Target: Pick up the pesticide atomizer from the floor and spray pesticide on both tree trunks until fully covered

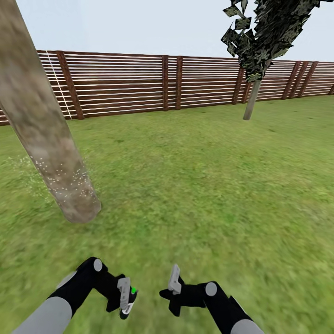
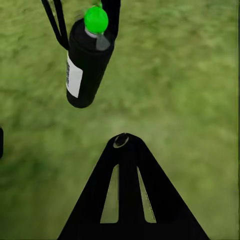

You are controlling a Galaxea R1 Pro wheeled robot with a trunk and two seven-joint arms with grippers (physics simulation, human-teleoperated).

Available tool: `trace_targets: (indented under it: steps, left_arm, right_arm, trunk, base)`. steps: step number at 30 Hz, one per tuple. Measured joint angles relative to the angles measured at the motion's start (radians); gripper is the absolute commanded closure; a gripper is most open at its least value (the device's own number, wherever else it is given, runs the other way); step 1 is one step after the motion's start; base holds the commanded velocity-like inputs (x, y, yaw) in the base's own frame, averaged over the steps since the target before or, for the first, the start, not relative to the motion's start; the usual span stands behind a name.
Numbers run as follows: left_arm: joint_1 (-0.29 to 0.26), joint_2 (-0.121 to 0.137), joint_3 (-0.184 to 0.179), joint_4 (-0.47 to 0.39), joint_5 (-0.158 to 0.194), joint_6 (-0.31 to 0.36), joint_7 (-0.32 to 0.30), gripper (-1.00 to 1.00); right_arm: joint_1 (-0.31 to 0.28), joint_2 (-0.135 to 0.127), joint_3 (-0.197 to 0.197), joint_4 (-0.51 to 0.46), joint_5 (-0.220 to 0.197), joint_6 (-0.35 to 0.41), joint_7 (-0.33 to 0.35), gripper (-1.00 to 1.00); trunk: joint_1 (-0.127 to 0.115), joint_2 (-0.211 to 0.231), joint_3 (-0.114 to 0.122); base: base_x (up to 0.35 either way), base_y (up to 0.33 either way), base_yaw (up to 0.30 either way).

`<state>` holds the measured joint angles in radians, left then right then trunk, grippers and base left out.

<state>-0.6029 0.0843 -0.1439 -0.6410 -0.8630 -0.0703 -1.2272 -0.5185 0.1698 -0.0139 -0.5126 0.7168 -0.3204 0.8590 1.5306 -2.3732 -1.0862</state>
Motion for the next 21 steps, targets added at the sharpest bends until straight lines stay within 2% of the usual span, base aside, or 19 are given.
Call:
trace_targets:
  steps: [3,4,6,12,14,15,16,17,21]
  left_arm:
    - [0.001,-0.039,0.001,0.001,-0.050,0.001,0.000,1.00]
    - [0.001,-0.060,0.001,0.001,-0.062,0.003,0.001,1.00]
    - [0.002,-0.083,0.001,0.001,-0.071,0.006,0.009,1.00]
    - [0.002,-0.097,0.002,0.000,-0.074,0.008,0.017,1.00]
    - [0.001,-0.113,0.004,0.000,-0.073,0.010,0.020,1.00]
    - [0.000,-0.125,0.005,0.000,-0.072,0.010,0.029,1.00]
    - [0.002,-0.129,0.005,0.000,-0.072,0.011,0.079,1.00]
    - [0.003,-0.130,0.005,0.000,-0.071,0.011,0.100,1.00]
    - [0.009,-0.147,0.005,0.002,-0.067,0.010,0.112,1.00]
  right_arm:
    - [0.000,0.001,0.000,-0.010,0.000,0.000,0.000,1.00]
    - [0.000,0.002,0.000,-0.010,0.000,0.000,0.000,1.00]
    - [0.000,0.005,0.000,-0.016,-0.001,0.000,0.000,1.00]
    - [0.000,0.005,0.001,-0.029,0.000,0.000,0.000,1.00]
    - [0.000,0.005,0.001,-0.031,0.000,0.000,0.000,1.00]
    - [0.000,0.005,0.001,-0.032,-0.001,0.000,0.000,1.00]
    - [0.000,0.005,0.001,-0.032,-0.001,0.000,0.000,1.00]
    - [0.000,0.005,0.001,-0.032,0.000,0.000,0.000,1.00]
    - [0.000,0.005,0.001,-0.032,0.000,0.000,0.000,1.00]
  trunk:
    - [0.000,0.000,0.000]
    - [0.000,0.000,0.000]
    - [0.000,0.000,0.000]
    - [0.000,0.000,0.000]
    - [0.000,0.000,0.000]
    - [0.000,0.000,0.000]
    - [0.000,0.000,0.000]
    - [0.000,0.000,0.000]
    - [0.000,0.000,0.000]
  base:
    - [0.000,0.000,0.000]
    - [0.000,0.000,0.000]
    - [0.000,0.000,0.000]
    - [0.000,0.000,0.000]
    - [0.000,0.000,0.000]
    - [0.000,0.000,0.000]
    - [0.000,0.000,0.000]
    - [0.000,0.000,0.000]
    - [0.000,0.000,0.000]
